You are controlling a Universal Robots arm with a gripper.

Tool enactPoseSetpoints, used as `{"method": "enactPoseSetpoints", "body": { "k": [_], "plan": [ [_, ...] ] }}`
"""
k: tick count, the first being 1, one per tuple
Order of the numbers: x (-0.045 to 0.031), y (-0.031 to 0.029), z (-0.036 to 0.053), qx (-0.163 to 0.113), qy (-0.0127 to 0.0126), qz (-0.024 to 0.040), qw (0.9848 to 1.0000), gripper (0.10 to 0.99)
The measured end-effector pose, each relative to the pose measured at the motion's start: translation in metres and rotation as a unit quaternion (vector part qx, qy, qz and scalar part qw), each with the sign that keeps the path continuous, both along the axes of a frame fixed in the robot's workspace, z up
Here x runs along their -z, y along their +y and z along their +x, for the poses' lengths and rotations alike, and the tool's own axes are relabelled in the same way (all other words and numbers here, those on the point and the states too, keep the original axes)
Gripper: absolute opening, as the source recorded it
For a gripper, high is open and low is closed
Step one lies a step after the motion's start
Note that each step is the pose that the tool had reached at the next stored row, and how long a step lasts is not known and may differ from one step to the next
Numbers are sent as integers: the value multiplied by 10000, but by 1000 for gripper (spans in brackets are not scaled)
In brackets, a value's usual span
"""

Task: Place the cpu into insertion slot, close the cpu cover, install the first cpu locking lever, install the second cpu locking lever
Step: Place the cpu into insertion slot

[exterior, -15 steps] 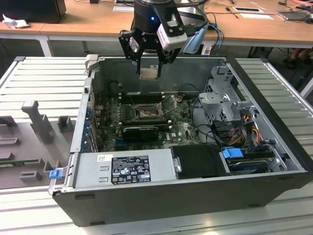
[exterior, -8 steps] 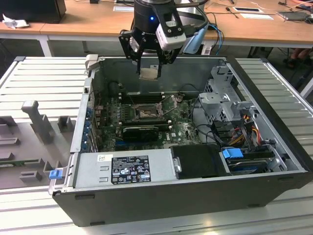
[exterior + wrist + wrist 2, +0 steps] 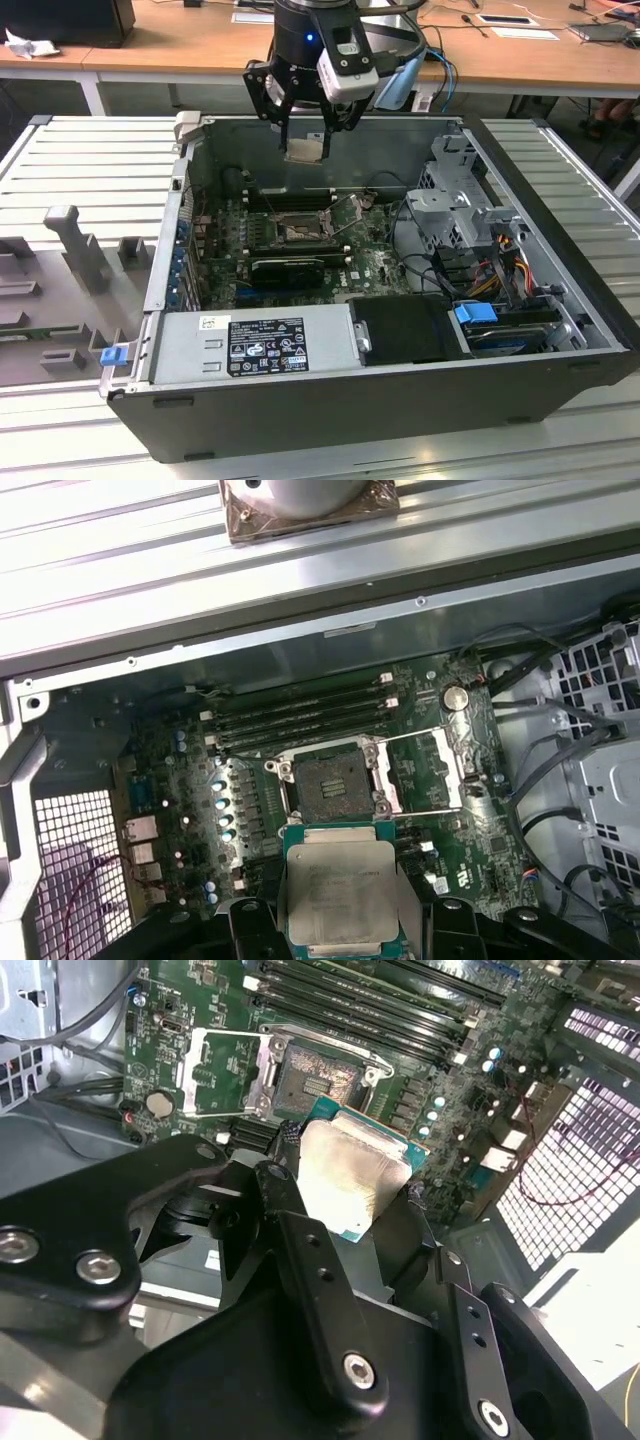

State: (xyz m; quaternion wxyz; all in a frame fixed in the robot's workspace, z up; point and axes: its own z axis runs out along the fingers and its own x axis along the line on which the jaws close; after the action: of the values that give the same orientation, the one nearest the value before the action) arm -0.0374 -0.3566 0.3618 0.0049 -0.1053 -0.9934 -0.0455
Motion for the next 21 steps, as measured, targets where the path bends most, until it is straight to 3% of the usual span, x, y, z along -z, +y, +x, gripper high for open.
{"method": "enactPoseSetpoints", "body": {
  "k": [21],
  "plan": [
    [0, 0, 0, 200, 0, 0, 9998, 533]
  ]
}}
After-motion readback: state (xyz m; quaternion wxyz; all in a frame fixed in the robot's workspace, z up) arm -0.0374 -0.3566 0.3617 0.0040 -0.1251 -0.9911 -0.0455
